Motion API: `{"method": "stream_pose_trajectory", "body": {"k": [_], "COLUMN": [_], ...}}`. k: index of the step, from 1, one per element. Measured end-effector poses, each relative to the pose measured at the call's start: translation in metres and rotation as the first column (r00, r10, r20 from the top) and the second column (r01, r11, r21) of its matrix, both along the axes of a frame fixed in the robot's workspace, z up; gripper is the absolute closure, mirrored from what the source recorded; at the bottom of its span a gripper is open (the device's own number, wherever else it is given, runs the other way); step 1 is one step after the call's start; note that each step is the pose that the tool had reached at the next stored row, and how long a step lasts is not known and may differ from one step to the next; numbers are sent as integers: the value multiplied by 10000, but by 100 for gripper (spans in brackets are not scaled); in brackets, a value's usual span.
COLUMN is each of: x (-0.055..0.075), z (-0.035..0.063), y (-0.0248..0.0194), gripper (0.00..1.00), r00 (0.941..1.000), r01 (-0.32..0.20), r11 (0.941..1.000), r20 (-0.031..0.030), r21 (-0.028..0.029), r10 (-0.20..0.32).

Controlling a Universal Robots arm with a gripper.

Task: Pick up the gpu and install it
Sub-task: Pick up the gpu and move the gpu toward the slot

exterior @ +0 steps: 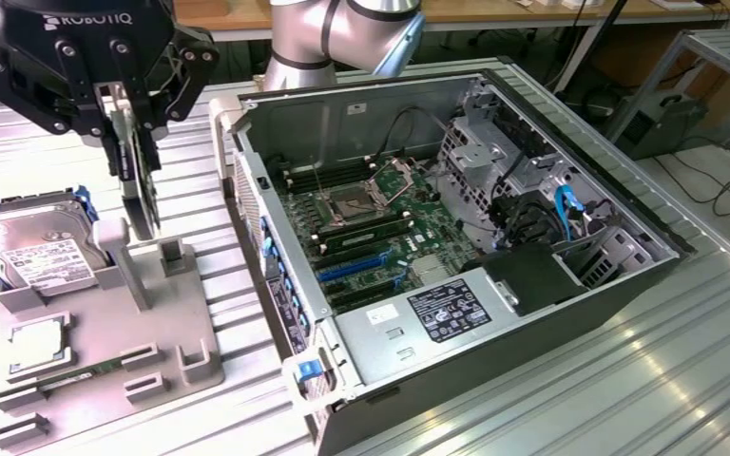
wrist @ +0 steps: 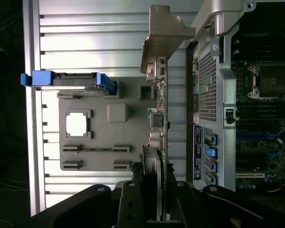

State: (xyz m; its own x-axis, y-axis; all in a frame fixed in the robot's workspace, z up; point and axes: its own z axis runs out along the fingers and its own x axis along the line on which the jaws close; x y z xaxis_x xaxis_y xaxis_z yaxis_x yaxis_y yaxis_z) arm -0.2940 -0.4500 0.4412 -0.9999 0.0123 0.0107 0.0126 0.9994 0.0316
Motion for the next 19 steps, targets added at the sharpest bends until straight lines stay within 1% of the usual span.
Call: {"method": "stream_pose_trajectory", "body": {"k": [19], "x": [157], "z": [-1], "y": [0], "gripper": [73], "r00": [10000], "r01": [1], "r11": [10000], "r20": [2], "r21": [1], "r10": [-1]}}
